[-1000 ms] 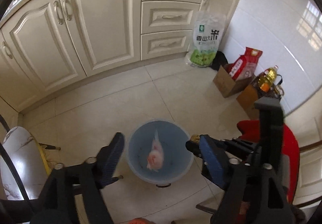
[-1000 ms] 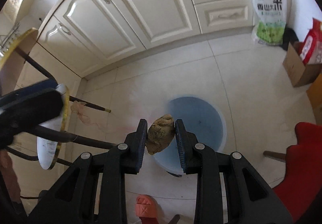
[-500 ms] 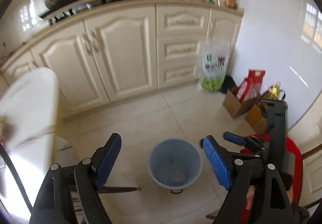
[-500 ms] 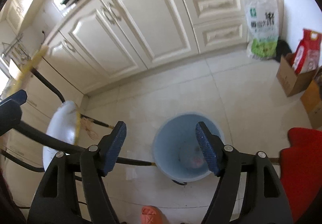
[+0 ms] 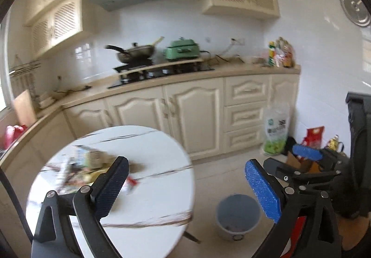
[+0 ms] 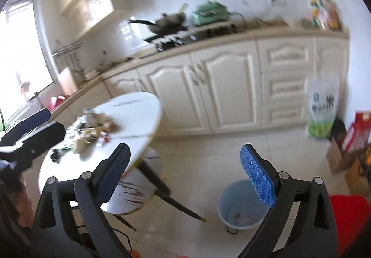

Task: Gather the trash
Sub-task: 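Move both tools back over the trash pile on the table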

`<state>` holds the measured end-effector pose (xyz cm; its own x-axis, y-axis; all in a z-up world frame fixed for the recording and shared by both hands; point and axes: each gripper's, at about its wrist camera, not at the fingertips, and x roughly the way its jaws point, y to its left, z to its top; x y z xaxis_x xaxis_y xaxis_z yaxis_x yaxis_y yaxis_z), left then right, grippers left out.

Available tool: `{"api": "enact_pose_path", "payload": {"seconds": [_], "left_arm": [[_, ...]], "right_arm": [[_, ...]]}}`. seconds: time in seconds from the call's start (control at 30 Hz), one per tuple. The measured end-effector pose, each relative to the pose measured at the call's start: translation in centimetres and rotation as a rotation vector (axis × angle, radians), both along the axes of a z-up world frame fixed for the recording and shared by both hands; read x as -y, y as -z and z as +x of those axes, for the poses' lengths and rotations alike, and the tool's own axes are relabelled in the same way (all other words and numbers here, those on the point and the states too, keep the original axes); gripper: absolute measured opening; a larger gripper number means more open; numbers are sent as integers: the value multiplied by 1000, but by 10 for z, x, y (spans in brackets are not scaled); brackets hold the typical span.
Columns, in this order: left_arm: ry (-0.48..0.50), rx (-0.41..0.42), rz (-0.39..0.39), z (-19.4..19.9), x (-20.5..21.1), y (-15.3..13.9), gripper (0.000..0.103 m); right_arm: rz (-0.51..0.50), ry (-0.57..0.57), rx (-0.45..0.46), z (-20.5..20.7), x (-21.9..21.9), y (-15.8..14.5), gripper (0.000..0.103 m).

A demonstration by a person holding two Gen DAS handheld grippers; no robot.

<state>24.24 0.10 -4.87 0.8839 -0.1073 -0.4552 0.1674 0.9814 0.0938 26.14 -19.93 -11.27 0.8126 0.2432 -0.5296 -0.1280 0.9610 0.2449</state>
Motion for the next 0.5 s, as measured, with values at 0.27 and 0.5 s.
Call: {"api": "enact_pose_path", "payload": {"seconds": [0.27, 0.5], "left_arm": [[-166, -6, -54, -38, -80, 24, 101], [-283, -115, -61, -25, -135, 64, 102]], "right_arm": [[-75, -159, -1, 20, -111, -23, 101], [-153, -254, -63, 62, -171, -9, 101]]}}
